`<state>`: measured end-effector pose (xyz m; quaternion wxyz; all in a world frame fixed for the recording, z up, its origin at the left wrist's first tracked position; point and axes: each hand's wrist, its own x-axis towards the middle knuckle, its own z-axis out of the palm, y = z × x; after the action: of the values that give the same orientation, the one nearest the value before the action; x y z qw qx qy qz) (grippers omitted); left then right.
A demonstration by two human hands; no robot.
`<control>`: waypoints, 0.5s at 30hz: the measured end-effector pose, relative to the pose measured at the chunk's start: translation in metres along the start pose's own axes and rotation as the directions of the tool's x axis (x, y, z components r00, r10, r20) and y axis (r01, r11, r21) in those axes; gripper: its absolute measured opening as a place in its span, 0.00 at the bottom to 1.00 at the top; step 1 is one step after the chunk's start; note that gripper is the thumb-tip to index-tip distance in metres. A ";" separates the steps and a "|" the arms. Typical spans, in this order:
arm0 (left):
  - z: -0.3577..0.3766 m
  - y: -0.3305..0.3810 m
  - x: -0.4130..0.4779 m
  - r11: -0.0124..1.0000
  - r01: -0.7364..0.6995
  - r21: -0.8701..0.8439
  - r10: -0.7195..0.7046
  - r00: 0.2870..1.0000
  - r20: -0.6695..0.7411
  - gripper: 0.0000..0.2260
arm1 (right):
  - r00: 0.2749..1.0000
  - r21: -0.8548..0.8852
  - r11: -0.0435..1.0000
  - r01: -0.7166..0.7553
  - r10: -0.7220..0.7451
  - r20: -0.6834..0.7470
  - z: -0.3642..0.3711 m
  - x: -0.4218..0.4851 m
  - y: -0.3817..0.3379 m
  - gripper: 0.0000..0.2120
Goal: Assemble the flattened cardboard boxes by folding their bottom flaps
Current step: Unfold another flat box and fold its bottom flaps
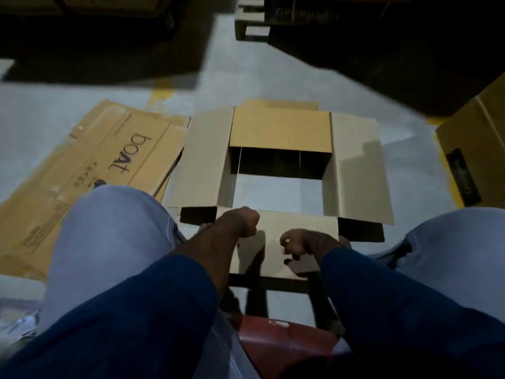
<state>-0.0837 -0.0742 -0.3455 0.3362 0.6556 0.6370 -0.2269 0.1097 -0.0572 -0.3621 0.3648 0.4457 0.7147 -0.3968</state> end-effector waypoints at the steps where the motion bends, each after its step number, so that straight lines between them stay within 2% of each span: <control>1: 0.003 -0.002 0.006 1.000 -0.003 -0.020 0.003 0.999 -0.038 0.15 | 0.999 0.018 1.000 0.013 -0.012 -0.038 0.001 0.011 0.001 0.21; 4: 0.008 -0.007 0.027 0.996 0.012 -0.091 -0.030 0.980 -0.199 0.14 | 0.966 0.094 0.995 0.014 0.010 -0.257 -0.001 0.042 -0.001 0.15; 6: 0.013 -0.011 0.043 0.988 0.013 -0.152 -0.058 0.952 -0.300 0.14 | 0.905 0.168 0.985 0.030 0.045 -0.423 -0.006 0.056 -0.005 0.11; 8: 0.021 -0.017 0.058 0.975 0.012 -0.220 -0.087 0.938 -0.335 0.16 | 0.838 0.210 0.976 0.057 0.067 -0.542 -0.011 0.067 -0.008 0.06; 12: 0.032 -0.029 0.080 0.911 0.017 -0.411 -0.159 0.936 -0.315 0.14 | 0.753 0.263 0.957 0.120 0.085 -0.653 -0.017 0.086 -0.011 0.06; 13: 0.033 -0.031 0.084 0.882 0.011 -0.471 -0.180 0.932 -0.316 0.14 | 0.748 0.267 0.953 0.141 0.074 -0.659 -0.020 0.089 -0.012 0.03; 15: 0.035 -0.032 0.089 0.818 0.020 -0.575 -0.239 0.921 -0.308 0.13 | 0.767 0.262 0.952 0.161 0.047 -0.640 -0.023 0.097 -0.011 0.05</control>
<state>-0.1030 -0.0401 -0.4388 0.3725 0.5125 0.7702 0.0737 0.0634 -0.0061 -0.4348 0.0151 0.5820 0.7400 -0.3368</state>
